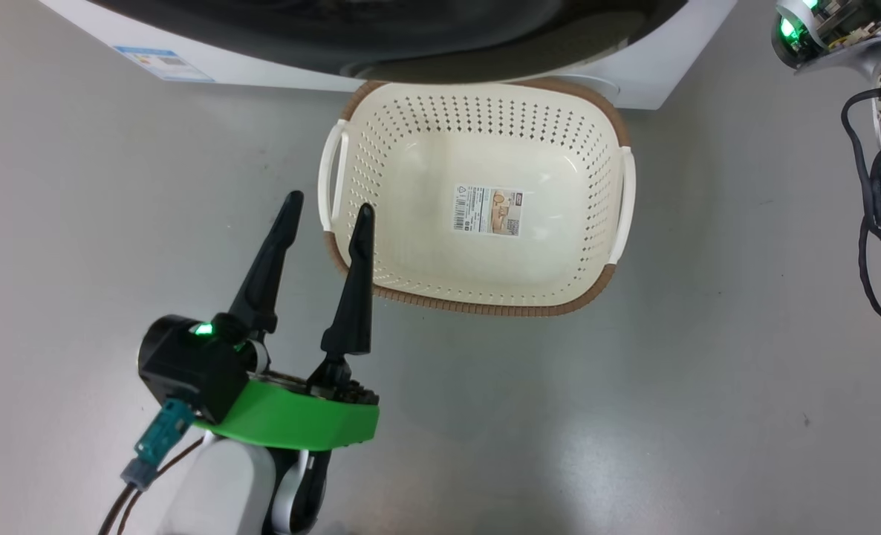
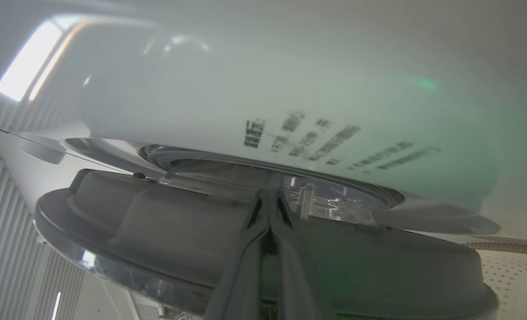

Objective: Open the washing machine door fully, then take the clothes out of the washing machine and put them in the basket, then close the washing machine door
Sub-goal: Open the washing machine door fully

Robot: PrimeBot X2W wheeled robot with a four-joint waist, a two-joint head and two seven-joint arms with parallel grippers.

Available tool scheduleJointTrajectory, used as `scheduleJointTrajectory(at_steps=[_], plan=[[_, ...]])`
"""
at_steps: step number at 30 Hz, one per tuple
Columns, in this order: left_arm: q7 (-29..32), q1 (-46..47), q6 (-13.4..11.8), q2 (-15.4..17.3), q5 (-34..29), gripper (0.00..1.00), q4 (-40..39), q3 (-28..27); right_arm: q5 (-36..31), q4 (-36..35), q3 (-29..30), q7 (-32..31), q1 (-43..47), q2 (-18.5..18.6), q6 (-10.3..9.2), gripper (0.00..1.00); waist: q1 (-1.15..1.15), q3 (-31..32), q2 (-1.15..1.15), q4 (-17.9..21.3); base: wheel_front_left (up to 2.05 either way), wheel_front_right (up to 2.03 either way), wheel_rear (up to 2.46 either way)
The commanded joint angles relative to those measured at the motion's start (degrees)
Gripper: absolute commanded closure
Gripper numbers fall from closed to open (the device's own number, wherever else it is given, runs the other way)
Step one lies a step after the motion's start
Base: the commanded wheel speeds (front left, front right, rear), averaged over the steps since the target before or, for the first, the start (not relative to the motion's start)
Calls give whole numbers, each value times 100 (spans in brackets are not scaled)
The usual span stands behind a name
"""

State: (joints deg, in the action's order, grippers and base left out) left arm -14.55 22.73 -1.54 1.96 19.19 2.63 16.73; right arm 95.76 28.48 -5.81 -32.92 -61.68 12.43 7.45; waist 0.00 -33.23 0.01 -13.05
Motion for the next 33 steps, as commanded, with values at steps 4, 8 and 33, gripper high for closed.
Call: scheduleJointTrajectory(at_steps=[4, 8, 33], plan=[[-45, -28, -19, 92, 46, 0, -90, -174, -143, -151, -106, -319, -73, -148, 3, 100, 0, 75, -1, 26, 0, 0, 0], [-45, -61, -2, 92, 46, 0, -18, -201, -169, -279, -136, -530, 18, -208, 3, 100, 0, 151, -1, 91, 0, 0, 0], [-45, -78, 64, 92, -147, 0, 209, -244, -389, -658, -336, -1215, 789, -652, 3, 100, 0, 566, -1, 460, 0, 0, 0]])
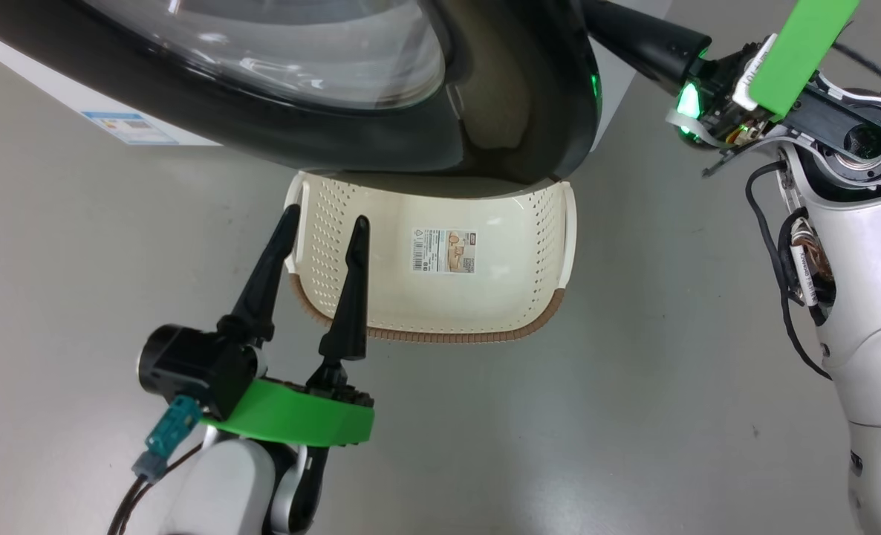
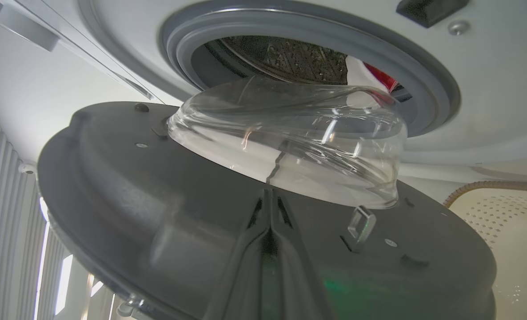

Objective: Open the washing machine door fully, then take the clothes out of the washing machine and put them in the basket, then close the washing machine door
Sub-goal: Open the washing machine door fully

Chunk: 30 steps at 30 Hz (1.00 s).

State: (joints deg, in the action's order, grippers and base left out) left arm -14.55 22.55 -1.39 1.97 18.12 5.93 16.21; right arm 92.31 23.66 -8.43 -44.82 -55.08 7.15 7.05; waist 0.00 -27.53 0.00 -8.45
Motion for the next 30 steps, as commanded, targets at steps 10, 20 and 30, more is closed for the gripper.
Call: scheduleJointTrajectory(at_steps=[10, 20, 30], plan=[[-45, 73, 76, 90, -74, 0, -127, -258, -1232, -583, -445, 2052, 367, 48, 44, 0, 0, -131, 0, 99, 0, 0, 0], [-45, 103, 121, 90, -182, 0, -218, -444, -2370, -862, -1806, 5176, 1018, 888, 44, 0, 0, 14, 0, 289, 0, 0, 0], [-45, 18, 111, 90, -278, 0, -289, -610, -4251, -573, -1020, 5979, 1556, 803, 44, 0, 0, 83, 0, 472, 0, 0, 0]])
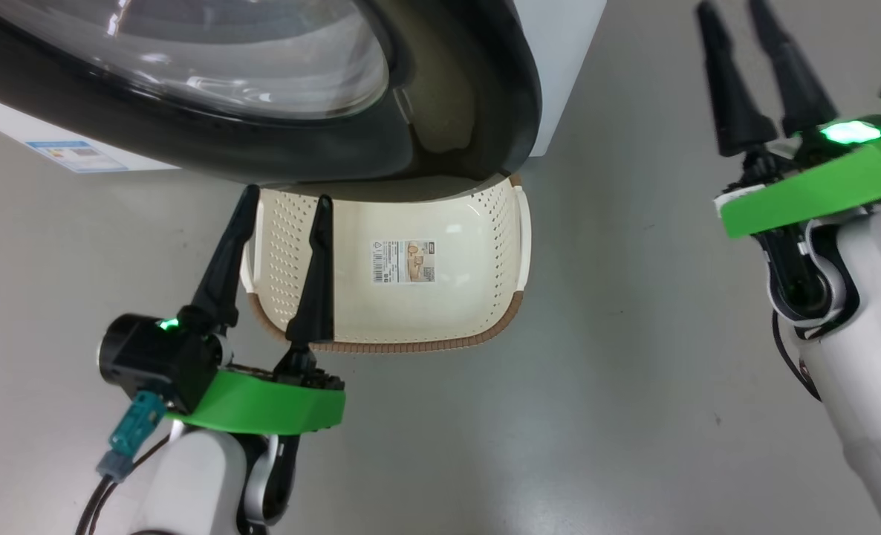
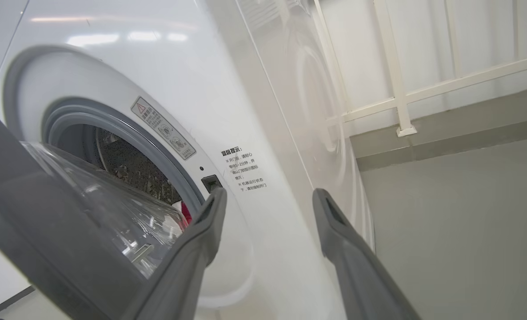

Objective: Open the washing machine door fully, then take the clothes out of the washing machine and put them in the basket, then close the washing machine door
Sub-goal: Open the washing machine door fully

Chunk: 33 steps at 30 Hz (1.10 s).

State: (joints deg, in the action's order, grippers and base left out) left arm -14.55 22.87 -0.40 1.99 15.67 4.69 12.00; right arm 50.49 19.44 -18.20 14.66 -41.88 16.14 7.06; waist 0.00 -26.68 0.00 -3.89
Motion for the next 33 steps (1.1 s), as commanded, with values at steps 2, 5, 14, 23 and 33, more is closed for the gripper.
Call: scheduleJointTrajectory(at_steps=[2, 5, 14, 23, 33], plan=[[-45, -13, -4, 88, -39, 0, -183, -212, -752, -345, 429, 31, 468, -279, 43, 0, 0, -1, 0, 33, 0, 0, 0], [-45, -15, -61, 88, -20, 0, -252, -251, -1647, -723, 1032, 32, 804, -566, 43, 0, 0, -2, 0, 51, 0, 0, 0], [-45, 6, -176, 88, -122, 0, -330, -240, -3384, -1824, 1893, 33, 1674, -1006, 43, 0, 0, -30, 0, 34, 0, 0, 0], [-45, 9, -218, 88, -145, 0, -370, -235, -3549, -1964, 1945, 33, 2298, -1141, 43, 0, 0, -67, 0, 6, 0, 0, 0], [-45, 7, -203, 88, -132, 0, -356, -224, -3584, -1932, 1861, 33, 2437, -1200, 43, 0, 0, -89, 0, 3, 0, 0, 0]])
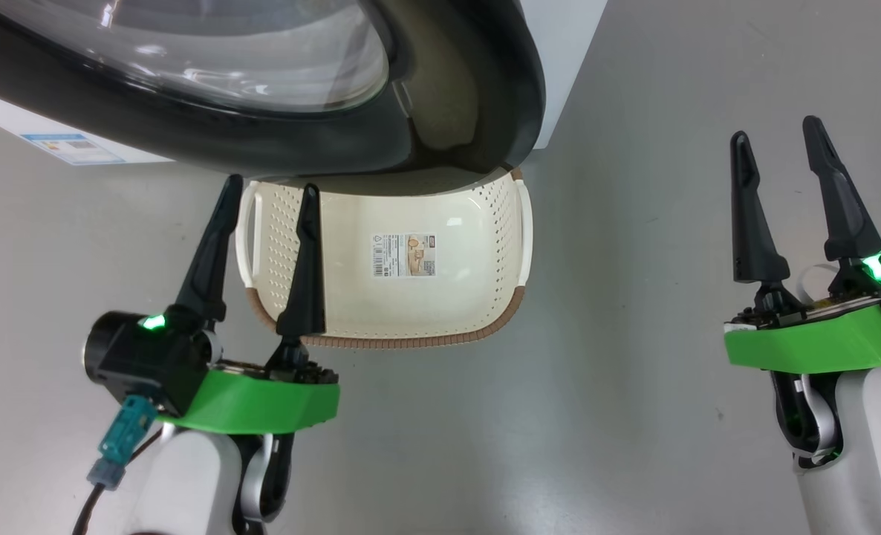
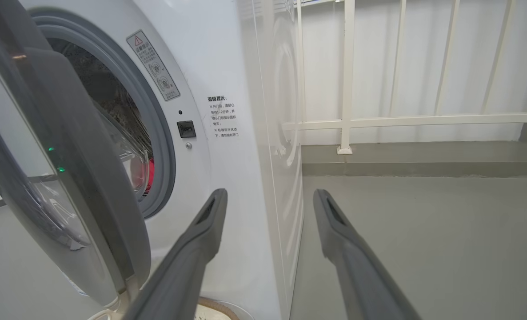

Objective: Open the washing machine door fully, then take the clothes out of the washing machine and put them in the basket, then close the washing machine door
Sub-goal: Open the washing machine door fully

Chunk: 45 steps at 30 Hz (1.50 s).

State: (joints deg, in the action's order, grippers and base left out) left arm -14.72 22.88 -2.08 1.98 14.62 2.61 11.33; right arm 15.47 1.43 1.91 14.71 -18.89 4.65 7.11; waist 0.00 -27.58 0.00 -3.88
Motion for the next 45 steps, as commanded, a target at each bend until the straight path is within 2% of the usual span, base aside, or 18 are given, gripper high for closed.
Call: scheduleJointTrajectory(at_steps=[1, 13, 14, 15, 16, 17, 22, 26, 32, 36, 37, 39, 45], plan=[[-28, 5, -35, 89, -28, 0, -146, -159, -87, -127, -160, 29, 139, -52, 37, 0, 0, 0, 0, 4, 0, 0, 0], [-28, -18, -30, 89, 0, 0, -131, -167, -108, -70, -192, 29, 164, -68, 37, 0, 0, 17, 0, 12, 0, 0, 0], [-28, -20, -32, 89, 9, 0, -129, -162, -111, -53, -192, 29, 155, -71, 37, 24, 0, 15, 0, 12, 0, 0, 0], [-28, -22, -33, 89, 18, 0, -128, -158, -108, -11, -211, 29, 148, -73, 37, 64, 0, 14, 0, 12, 0, 0, 0], [-28, -24, -34, 89, 27, 0, -126, -156, -98, 45, -246, 29, 132, -74, 37, 92, 0, 15, 0, 13, 0, 0, 0], [-28, -28, -35, 89, 37, 0, -124, -155, -60, 109, -275, 29, 107, -78, 37, 100, 0, 18, 0, 16, 0, 0, 0], [-28, -42, -40, 89, 67, 0, -113, -152, 437, 510, -589, 29, -250, -99, 37, 100, 0, 37, 0, 31, 0, 0, 0], [-28, -30, -30, 89, 77, 0, -78, -131, 1353, 848, -995, 29, -669, -119, 37, 100, 0, 41, 0, 19, 0, 0, 0], [-28, -9, -29, 89, 95, 0, -65, -131, 3391, 1126, -1373, 29, -1404, -155, 37, 100, 0, 35, 0, -56, 0, 0, 0], [-28, -13, -40, 89, 112, 0, -72, -122, 5070, 1222, -1741, -15, -1909, -121, 37, 100, 0, 28, 0, -107, 0, 0, 0], [-28, -9, -50, 89, 124, 0, -78, -114, 5854, 1249, -1779, -208, -2162, -55, 37, 100, 0, 17, 0, -131, 0, 0, 0], [-28, -5, -58, 89, 136, 0, -84, -105, 6491, 1256, -1809, -548, -2377, 30, 37, 100, 0, 7, 0, -157, 0, 0, 0], [-28, -2, -81, 89, 166, 0, -91, -89, 7778, 1447, -1911, -2133, -2835, 259, 37, 100, 0, -25, 0, -213, 0, 0, 0]])
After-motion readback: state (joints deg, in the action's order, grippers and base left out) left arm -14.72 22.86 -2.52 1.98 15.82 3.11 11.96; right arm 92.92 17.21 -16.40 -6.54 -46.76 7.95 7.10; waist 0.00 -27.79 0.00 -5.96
